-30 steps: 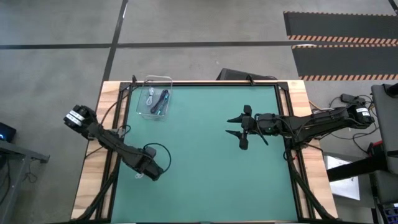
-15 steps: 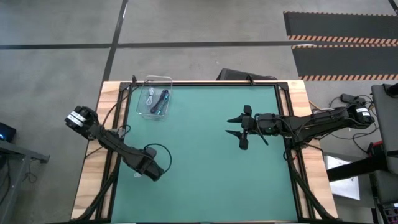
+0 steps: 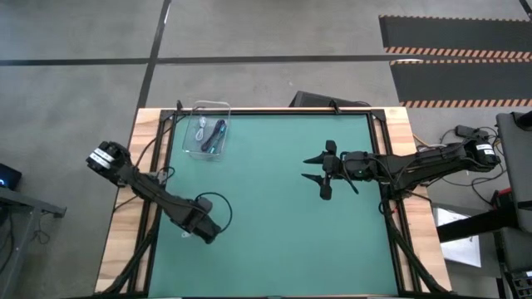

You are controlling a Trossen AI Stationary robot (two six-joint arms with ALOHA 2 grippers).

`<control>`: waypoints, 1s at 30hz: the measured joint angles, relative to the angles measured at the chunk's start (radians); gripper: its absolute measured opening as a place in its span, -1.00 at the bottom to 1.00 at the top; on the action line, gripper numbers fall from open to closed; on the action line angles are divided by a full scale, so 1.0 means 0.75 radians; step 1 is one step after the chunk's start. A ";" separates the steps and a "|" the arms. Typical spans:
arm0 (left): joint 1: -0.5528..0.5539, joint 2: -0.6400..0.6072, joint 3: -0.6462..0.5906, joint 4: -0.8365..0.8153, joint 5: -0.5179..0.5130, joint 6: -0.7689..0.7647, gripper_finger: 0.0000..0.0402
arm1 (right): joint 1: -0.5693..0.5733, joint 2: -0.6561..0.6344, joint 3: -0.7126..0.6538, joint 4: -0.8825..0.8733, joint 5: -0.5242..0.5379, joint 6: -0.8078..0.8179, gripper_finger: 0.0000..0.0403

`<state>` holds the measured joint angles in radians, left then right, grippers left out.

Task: Pick and place USB-C Cables
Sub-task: Put the white charger cable into the transparent bin

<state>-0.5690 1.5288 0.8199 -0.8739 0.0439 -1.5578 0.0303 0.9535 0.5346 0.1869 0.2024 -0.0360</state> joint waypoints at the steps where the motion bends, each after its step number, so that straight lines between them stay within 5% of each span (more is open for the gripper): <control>1: 0.001 -0.009 0.014 -0.003 0.000 0.015 -0.90 | 0.000 0.000 0.000 0.000 0.000 0.000 0.01; 8: 0.038 -0.059 0.158 -0.013 -0.020 0.149 -0.90 | 0.000 0.000 0.000 -0.001 0.000 -0.011 0.01; 19: 0.162 -0.058 0.496 -0.013 -0.237 0.562 -0.90 | 0.000 0.000 0.000 -0.005 0.000 -0.022 0.01; 30: 0.360 -0.058 0.664 -0.078 -0.245 0.993 -0.90 | 0.000 0.000 0.000 -0.005 0.000 -0.022 0.01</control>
<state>-0.2991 1.4849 1.3180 -0.9327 -0.1402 -0.8128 0.0303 0.9535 0.5346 0.1828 0.2021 -0.0528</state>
